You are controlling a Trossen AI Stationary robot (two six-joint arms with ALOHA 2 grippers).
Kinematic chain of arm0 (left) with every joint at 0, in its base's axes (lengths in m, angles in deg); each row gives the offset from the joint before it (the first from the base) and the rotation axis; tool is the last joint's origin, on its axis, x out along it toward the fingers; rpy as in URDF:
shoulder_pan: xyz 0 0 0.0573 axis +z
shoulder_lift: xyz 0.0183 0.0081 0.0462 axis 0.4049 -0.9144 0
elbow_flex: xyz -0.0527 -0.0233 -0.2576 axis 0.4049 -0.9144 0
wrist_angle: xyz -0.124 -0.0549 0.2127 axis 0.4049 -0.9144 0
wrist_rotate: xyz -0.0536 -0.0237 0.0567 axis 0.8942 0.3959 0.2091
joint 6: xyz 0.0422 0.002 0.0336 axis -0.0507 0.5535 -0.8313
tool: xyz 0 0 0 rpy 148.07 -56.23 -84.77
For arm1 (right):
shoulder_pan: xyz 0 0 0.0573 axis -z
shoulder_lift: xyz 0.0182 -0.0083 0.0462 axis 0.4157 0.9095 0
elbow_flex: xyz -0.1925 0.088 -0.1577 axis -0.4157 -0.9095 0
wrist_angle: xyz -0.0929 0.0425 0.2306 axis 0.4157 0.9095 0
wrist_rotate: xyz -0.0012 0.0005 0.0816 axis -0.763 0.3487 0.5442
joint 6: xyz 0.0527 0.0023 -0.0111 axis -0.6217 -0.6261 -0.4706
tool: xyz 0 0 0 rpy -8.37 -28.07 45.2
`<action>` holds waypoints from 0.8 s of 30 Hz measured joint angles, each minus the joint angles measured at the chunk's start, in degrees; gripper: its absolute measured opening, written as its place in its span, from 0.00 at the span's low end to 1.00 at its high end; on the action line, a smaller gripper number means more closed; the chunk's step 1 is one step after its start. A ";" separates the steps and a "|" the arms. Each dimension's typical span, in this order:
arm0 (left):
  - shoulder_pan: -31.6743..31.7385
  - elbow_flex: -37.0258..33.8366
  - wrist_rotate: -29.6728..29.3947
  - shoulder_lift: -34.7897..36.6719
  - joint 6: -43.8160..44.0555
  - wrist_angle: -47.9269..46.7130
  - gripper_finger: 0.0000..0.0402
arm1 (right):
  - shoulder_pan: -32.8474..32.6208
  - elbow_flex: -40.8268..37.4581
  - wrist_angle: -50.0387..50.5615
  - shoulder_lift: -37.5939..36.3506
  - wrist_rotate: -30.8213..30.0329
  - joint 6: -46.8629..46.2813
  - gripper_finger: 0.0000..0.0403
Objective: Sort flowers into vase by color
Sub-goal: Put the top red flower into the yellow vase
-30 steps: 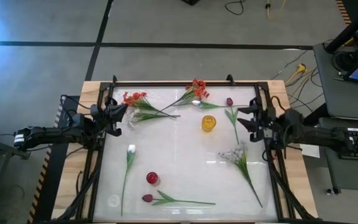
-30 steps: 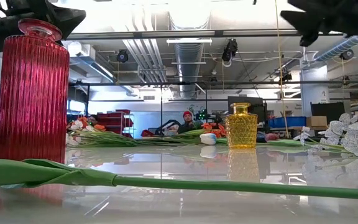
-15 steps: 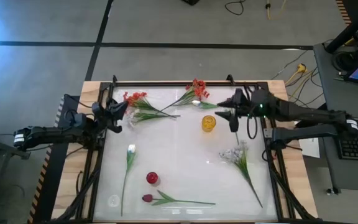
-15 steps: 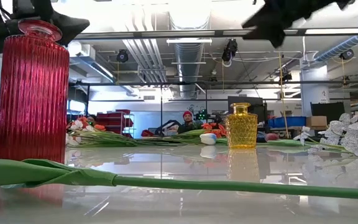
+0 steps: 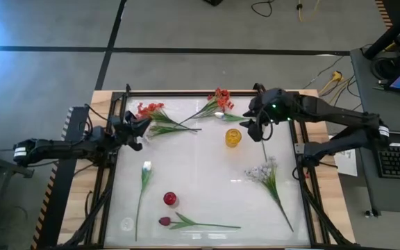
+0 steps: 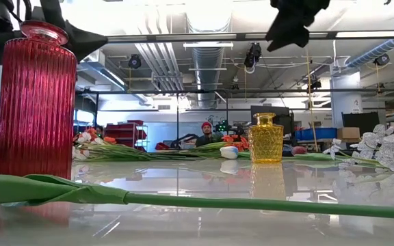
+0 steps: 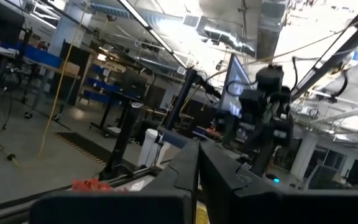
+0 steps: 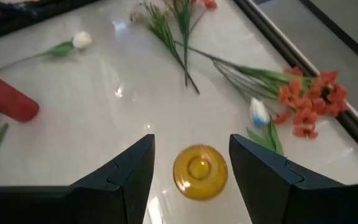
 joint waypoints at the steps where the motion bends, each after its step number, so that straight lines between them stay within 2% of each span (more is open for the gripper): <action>1: 0.00 0.02 0.00 -0.21 -0.08 0.03 0.00 | 0.00 0.84 0.16 0.64 0.01 -0.34 0.49; 6: 0.00 0.01 0.00 -0.60 -0.31 0.11 0.00 | 0.02 3.83 1.37 3.79 1.29 -4.37 0.49; 9: 0.00 0.01 -0.02 -0.56 -0.32 0.14 0.00 | 0.11 5.21 2.48 5.52 0.24 -5.57 0.49; 12: 0.00 0.02 -0.02 -0.55 -0.33 0.24 0.00 | 0.89 6.36 7.29 7.86 -2.28 -11.09 0.49; 17: 0.00 0.00 -0.04 -0.51 -0.33 0.31 0.00 | 5.62 5.93 17.38 10.79 -5.05 -15.99 0.49; 24: 0.00 0.02 -0.02 -0.73 -0.33 0.28 0.00 | 13.18 0.51 19.48 11.51 -3.28 -17.24 0.49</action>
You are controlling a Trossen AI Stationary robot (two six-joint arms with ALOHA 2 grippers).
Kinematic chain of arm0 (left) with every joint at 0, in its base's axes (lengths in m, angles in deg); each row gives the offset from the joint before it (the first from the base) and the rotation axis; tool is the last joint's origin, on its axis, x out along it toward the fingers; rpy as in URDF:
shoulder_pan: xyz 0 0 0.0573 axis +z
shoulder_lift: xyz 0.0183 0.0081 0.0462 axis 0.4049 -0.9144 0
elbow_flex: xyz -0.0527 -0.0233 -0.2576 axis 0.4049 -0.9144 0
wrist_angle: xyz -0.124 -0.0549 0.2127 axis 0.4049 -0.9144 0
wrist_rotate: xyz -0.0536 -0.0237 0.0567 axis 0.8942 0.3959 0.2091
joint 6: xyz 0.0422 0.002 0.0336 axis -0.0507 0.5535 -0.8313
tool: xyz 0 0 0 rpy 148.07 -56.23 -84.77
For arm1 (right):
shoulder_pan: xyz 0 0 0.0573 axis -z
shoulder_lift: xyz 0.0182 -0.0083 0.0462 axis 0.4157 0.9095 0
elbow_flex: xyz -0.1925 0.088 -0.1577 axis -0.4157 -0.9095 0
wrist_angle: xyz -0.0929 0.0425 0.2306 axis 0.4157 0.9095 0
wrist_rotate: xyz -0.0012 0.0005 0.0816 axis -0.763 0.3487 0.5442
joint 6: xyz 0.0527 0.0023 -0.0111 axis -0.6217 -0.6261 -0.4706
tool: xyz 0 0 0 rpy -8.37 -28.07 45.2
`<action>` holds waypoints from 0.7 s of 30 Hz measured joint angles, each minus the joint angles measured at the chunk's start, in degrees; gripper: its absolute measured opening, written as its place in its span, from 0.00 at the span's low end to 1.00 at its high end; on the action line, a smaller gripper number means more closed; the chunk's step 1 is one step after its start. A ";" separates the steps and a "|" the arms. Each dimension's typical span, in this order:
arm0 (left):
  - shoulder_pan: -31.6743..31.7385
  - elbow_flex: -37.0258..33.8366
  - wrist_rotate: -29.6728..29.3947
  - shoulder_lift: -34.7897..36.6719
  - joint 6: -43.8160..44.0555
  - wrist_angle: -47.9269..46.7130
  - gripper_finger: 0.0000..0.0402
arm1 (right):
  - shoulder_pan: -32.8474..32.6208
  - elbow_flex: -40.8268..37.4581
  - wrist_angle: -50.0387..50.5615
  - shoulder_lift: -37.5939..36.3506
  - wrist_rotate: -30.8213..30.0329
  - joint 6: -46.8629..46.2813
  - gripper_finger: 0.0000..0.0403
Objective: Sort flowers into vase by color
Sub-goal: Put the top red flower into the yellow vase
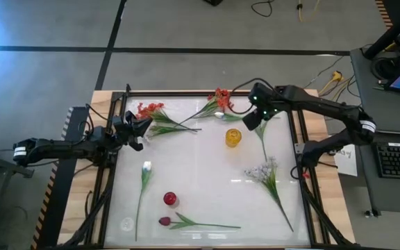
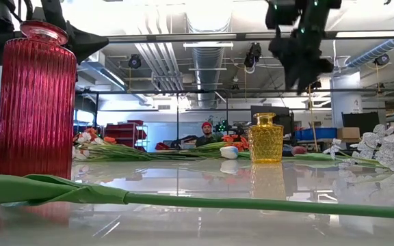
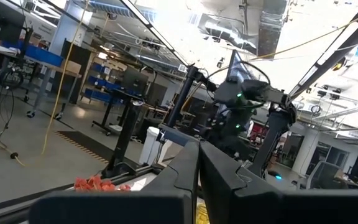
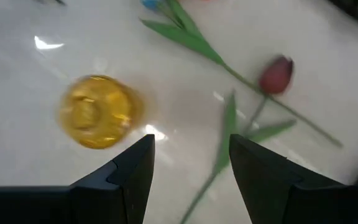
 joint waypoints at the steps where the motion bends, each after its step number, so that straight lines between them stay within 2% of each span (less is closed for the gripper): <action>1: 0.00 -0.02 0.00 -0.01 0.00 0.00 0.00 | 1.03 -1.09 0.04 -0.10 0.55 -0.18 0.49; 11: 0.00 0.00 0.00 0.21 -1.21 0.45 0.00 | 7.95 -11.19 -2.36 -0.96 3.88 -0.95 0.51; 21: 0.00 -0.02 0.02 0.21 -1.84 -0.10 0.00 | 10.91 -16.53 -4.72 0.16 3.93 -2.99 0.73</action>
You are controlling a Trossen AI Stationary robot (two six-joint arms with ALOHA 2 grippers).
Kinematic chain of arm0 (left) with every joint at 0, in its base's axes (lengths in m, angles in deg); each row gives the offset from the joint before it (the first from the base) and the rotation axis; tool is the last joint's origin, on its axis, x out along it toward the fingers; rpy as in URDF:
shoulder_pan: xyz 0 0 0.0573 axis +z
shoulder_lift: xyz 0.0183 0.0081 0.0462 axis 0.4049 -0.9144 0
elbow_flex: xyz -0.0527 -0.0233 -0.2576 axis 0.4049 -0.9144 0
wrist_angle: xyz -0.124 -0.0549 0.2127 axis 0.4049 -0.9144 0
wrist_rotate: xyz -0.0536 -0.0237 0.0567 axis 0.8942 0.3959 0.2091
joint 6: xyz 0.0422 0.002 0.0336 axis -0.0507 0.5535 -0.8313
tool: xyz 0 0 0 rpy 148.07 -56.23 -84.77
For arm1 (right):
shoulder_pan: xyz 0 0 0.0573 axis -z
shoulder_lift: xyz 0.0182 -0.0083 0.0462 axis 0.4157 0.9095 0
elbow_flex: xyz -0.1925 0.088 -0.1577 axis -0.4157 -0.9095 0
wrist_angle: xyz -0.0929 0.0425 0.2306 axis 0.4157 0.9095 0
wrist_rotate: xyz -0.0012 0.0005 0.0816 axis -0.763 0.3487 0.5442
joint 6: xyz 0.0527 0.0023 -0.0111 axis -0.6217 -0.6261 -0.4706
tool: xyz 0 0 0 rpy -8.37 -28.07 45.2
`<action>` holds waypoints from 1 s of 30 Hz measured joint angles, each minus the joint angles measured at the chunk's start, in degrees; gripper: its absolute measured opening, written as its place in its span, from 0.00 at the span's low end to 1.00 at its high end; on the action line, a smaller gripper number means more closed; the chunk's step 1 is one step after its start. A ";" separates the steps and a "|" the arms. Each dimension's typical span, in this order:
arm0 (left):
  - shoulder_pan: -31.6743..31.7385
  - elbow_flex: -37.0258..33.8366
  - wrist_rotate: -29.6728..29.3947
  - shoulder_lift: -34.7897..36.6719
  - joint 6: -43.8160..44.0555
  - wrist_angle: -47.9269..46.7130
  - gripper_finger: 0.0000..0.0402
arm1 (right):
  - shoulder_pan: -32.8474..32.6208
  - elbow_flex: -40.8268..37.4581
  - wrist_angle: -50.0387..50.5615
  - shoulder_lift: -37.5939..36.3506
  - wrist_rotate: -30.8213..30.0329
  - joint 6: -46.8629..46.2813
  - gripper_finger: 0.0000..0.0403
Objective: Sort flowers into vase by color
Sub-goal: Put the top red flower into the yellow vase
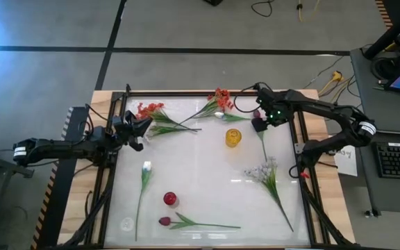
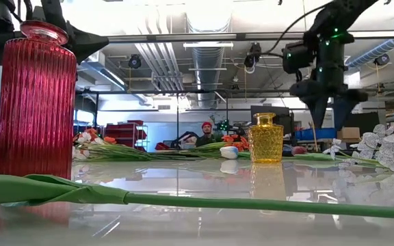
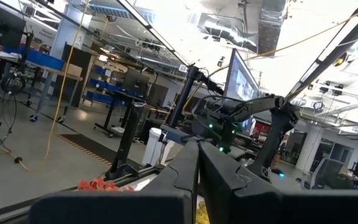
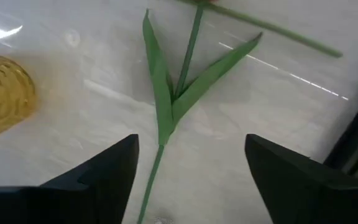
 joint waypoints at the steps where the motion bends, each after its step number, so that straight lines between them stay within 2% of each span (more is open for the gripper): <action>1: 0.00 0.02 0.00 0.00 -0.23 -0.05 0.00 | -0.02 -0.75 -0.98 -0.03 0.07 -0.37 0.74; 9: 0.00 0.02 0.00 0.00 -0.52 -0.05 0.00 | 0.09 -7.09 -7.41 -0.04 0.35 -2.71 0.72; 15: -0.02 0.00 0.00 0.00 -0.52 -0.03 0.00 | 0.16 -10.49 -16.85 0.01 0.48 -3.15 0.67; 25: 0.00 0.00 -0.02 -0.22 -1.24 0.04 0.00 | 0.15 -11.40 -20.11 6.93 -0.56 -1.69 0.56; 30: 0.00 0.02 -0.04 -0.22 -1.25 0.08 0.00 | 0.14 -10.85 -19.71 8.68 -1.72 -1.36 0.45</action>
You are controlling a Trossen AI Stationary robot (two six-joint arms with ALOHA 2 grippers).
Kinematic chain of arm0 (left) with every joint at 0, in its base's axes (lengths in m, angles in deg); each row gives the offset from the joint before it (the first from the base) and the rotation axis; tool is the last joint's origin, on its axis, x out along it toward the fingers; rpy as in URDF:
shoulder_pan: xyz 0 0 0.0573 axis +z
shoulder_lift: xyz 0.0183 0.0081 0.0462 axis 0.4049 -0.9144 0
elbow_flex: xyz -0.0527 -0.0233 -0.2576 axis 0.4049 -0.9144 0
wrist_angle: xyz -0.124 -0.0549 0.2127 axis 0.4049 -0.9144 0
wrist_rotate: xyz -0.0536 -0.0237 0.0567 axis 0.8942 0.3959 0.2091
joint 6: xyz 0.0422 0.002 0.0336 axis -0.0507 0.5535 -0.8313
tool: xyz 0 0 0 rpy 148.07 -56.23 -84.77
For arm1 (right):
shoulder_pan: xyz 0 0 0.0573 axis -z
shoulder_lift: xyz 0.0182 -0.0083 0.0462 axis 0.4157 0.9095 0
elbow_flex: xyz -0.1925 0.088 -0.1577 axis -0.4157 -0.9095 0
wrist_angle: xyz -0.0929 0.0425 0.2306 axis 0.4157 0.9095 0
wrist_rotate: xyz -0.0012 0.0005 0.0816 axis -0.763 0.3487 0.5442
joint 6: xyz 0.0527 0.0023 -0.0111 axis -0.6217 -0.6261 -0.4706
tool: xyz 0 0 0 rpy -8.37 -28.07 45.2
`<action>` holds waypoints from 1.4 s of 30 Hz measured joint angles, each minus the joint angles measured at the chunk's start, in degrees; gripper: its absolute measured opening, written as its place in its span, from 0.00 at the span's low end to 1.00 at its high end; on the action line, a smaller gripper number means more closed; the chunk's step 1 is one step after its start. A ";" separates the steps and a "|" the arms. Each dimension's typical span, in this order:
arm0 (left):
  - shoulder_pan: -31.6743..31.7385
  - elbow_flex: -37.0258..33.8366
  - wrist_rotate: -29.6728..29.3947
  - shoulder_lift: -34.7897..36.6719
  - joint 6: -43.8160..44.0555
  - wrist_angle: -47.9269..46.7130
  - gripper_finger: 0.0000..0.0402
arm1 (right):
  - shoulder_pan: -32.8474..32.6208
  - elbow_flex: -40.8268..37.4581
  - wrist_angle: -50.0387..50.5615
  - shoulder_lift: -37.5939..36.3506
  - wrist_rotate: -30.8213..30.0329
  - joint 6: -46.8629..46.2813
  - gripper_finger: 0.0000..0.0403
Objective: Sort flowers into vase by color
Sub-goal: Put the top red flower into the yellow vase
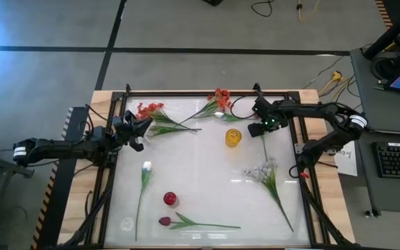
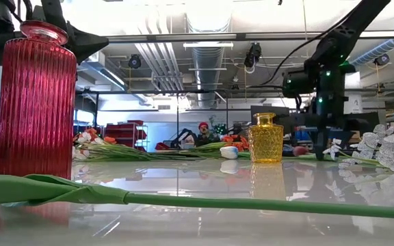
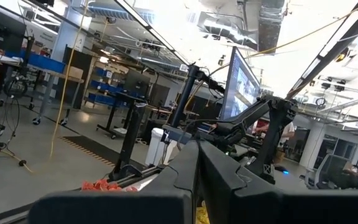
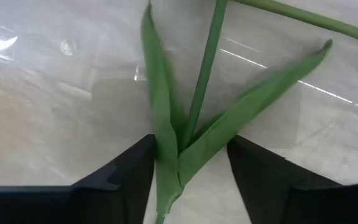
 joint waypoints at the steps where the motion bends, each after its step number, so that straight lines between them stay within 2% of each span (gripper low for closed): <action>1: 0.00 0.00 -0.03 0.00 -0.14 0.01 0.00 | 0.02 0.01 0.02 -0.20 -0.16 0.01 0.42; 8: 0.00 -0.02 -0.14 0.00 -1.17 0.02 0.00 | 0.02 -0.16 -0.78 -1.73 -0.51 0.18 0.17; 13: 0.00 0.00 -0.18 0.00 -1.19 0.02 0.00 | 0.02 -0.20 -1.22 -3.54 -0.42 0.44 0.05; 19: 0.00 0.00 -1.26 0.00 -1.19 0.02 0.00 | 0.02 -0.20 -1.01 -10.19 -0.42 0.75 0.05; 29: 0.04 -0.01 -1.74 0.00 -1.18 0.04 0.00 | -0.27 -0.20 -5.25 -28.26 0.00 0.18 0.05; 33: 0.04 0.00 -2.17 0.00 -0.78 0.07 0.00 | -0.27 -0.18 -4.00 -33.70 0.00 0.10 0.05; 38: 0.02 -0.01 -2.17 0.00 -0.76 0.54 0.00 | -0.27 -0.38 -0.69 -36.95 2.57 -1.20 0.06; 42: 0.02 0.00 -2.17 0.00 -0.74 0.52 0.00 | -0.39 -0.90 -0.86 -37.89 1.29 0.24 0.06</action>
